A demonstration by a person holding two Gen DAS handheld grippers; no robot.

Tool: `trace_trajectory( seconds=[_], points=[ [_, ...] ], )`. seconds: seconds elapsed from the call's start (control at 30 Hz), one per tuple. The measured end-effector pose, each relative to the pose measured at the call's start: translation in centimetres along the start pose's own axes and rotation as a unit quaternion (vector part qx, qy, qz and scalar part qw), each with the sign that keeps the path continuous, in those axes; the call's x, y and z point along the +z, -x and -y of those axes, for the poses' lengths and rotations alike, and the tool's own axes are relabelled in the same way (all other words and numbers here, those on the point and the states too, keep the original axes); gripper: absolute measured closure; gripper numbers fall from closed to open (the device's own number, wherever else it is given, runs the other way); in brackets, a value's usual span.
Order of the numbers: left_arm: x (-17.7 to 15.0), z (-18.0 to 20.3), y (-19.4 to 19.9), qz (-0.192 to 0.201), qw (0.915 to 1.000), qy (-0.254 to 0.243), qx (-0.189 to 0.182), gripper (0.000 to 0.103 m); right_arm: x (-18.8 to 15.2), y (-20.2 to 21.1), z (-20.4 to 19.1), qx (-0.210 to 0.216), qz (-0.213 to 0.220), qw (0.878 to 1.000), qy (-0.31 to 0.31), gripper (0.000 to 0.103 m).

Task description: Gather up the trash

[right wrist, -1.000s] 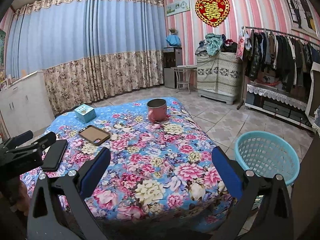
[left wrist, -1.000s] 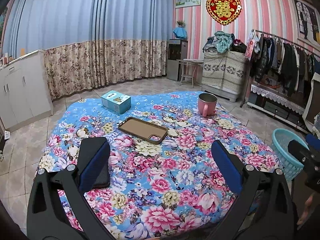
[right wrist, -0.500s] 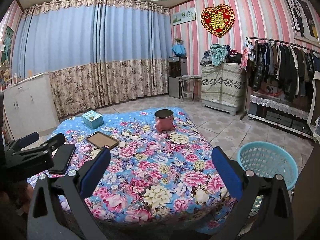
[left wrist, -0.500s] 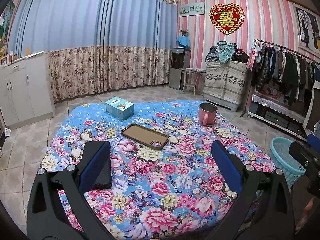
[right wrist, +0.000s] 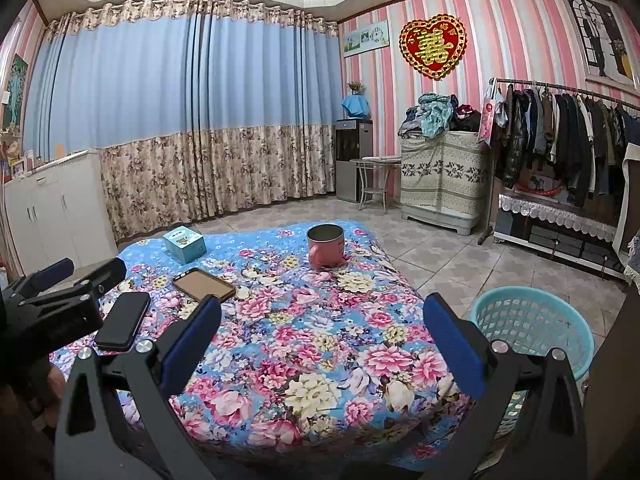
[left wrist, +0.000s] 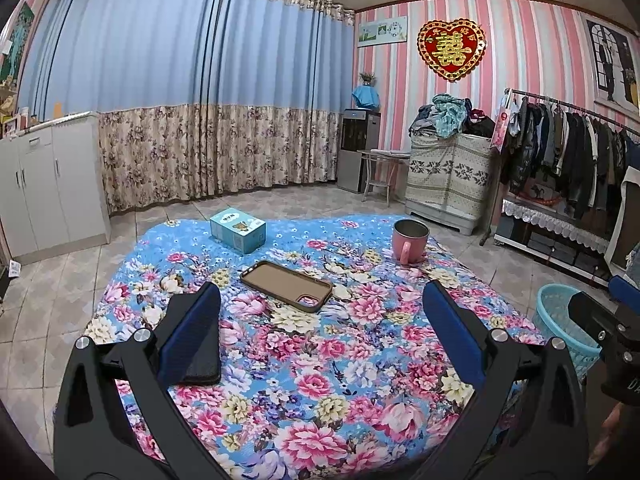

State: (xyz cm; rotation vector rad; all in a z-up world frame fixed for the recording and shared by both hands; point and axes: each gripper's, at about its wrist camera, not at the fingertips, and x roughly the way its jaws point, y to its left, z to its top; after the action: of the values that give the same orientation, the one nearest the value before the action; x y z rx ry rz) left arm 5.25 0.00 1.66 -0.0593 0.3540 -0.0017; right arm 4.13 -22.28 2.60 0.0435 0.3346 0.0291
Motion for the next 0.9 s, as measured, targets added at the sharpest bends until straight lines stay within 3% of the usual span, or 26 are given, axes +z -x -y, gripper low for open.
trace_trajectory(
  seconds=[0.9],
  points=[
    [0.01,0.21,0.20,0.009,0.9999,-0.004,0.003,0.005,0.06,0.19,0.34,-0.003,0.001,1.000,-0.005,0.004]
  ],
)
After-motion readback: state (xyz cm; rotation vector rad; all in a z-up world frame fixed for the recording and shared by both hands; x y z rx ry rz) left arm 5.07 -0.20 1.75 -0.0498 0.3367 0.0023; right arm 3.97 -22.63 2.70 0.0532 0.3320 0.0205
